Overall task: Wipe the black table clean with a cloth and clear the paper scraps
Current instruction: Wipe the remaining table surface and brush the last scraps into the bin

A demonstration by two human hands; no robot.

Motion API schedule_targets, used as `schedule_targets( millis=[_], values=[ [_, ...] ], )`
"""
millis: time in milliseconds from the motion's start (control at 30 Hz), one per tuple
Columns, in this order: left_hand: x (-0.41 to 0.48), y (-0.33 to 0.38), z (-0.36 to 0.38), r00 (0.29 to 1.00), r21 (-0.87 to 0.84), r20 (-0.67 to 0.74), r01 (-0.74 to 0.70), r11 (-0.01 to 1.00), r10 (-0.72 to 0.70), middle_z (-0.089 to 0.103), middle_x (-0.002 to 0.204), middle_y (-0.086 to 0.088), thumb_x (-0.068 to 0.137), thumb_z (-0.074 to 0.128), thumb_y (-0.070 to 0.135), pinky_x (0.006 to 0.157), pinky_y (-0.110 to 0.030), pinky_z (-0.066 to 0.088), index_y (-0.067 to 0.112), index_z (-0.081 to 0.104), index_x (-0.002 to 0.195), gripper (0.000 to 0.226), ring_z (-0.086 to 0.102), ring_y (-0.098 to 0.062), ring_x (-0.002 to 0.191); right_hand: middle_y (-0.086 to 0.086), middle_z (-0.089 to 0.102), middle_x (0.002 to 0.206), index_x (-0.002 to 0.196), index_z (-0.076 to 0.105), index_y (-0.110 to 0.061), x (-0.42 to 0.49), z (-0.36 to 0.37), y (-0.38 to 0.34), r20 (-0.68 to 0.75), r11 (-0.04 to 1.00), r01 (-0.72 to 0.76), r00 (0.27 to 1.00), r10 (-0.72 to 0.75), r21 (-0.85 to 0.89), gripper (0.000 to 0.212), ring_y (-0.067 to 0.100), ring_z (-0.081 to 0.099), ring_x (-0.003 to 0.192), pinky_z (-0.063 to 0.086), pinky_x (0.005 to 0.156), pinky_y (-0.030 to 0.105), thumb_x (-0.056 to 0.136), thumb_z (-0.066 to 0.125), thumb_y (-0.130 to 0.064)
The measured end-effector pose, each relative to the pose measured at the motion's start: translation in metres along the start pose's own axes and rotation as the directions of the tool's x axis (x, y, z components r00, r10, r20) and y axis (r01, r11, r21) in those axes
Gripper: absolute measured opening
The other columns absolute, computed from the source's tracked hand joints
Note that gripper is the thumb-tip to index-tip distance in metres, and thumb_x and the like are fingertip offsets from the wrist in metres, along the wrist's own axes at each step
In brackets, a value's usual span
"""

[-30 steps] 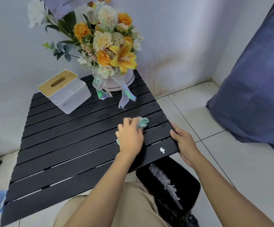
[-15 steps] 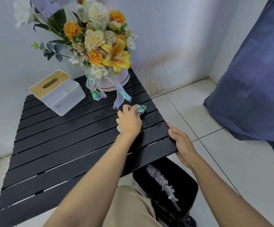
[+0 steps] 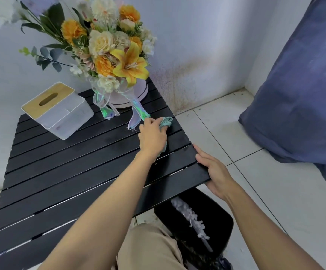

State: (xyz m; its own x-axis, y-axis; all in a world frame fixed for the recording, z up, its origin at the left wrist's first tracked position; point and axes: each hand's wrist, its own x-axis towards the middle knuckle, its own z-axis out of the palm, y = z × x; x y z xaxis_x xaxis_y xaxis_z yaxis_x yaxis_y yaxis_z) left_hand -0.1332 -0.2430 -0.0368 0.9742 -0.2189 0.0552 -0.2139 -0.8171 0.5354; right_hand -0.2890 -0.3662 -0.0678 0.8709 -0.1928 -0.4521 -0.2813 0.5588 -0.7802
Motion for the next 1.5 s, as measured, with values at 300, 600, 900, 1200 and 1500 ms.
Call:
schedule_targets(
  millis=[300,600,900,1200,1500],
  values=[
    [-0.109,0.002,0.008,0.946,0.07,-0.009,-0.323,0.944,0.324,0.055,0.113,0.002,0.089,0.049,0.02,0.075,-0.041,0.047,0.023,0.059,0.123,0.035,0.042,-0.024,0.081,0.0,0.063,0.13,0.137,0.053,-0.022,0.002,-0.003,0.002,0.027,0.999,0.015,1.0,-0.015,-0.032,0.038,0.015,0.061,0.118,0.047,0.101,0.034,0.101,0.045,-0.014],
    [-0.144,-0.01,-0.041,0.855,-0.286,0.248,-0.385,0.877,0.456,0.05,0.113,0.014,0.093,0.053,0.021,0.092,-0.012,0.032,0.029,0.059,0.129,0.037,0.043,-0.012,0.104,-0.003,0.055,0.14,0.135,0.056,-0.024,0.006,-0.002,0.005,-0.001,0.994,0.065,0.998,-0.065,-0.091,0.043,0.015,0.047,0.133,0.029,0.117,0.043,0.092,0.057,-0.024],
    [-0.159,-0.008,-0.023,0.916,-0.071,0.171,-0.355,0.932,0.362,0.048,0.115,0.019,0.094,0.048,0.027,0.085,-0.033,0.043,0.035,0.056,0.129,0.037,0.04,-0.017,0.092,-0.005,0.054,0.14,0.135,0.054,-0.025,0.005,-0.001,0.006,-0.017,0.974,0.114,0.993,-0.12,-0.193,0.044,0.013,0.047,0.133,0.03,0.117,0.043,0.092,0.058,-0.025],
    [-0.137,-0.048,-0.092,0.897,0.035,0.32,-0.332,0.942,0.304,0.048,0.12,0.027,0.09,0.059,0.034,0.097,-0.03,0.021,0.047,0.058,0.123,0.035,0.036,-0.008,0.106,-0.004,0.053,0.135,0.13,0.057,-0.023,-0.007,0.028,0.0,-0.109,0.388,0.127,0.839,-0.532,-0.913,0.035,0.019,0.047,0.125,0.03,0.109,0.047,0.096,0.051,-0.019],
    [-0.142,-0.071,-0.065,0.995,-0.028,0.043,0.089,0.996,-0.087,0.032,0.154,0.008,0.102,0.031,0.039,0.116,-0.034,0.013,0.023,0.038,0.146,0.047,0.02,-0.009,0.145,-0.011,0.043,0.148,0.141,0.045,-0.027,-0.026,0.118,0.041,0.265,0.122,0.34,0.875,-0.406,-0.933,0.043,0.007,0.024,0.144,0.001,0.121,0.043,0.104,0.026,-0.037]
  ],
)
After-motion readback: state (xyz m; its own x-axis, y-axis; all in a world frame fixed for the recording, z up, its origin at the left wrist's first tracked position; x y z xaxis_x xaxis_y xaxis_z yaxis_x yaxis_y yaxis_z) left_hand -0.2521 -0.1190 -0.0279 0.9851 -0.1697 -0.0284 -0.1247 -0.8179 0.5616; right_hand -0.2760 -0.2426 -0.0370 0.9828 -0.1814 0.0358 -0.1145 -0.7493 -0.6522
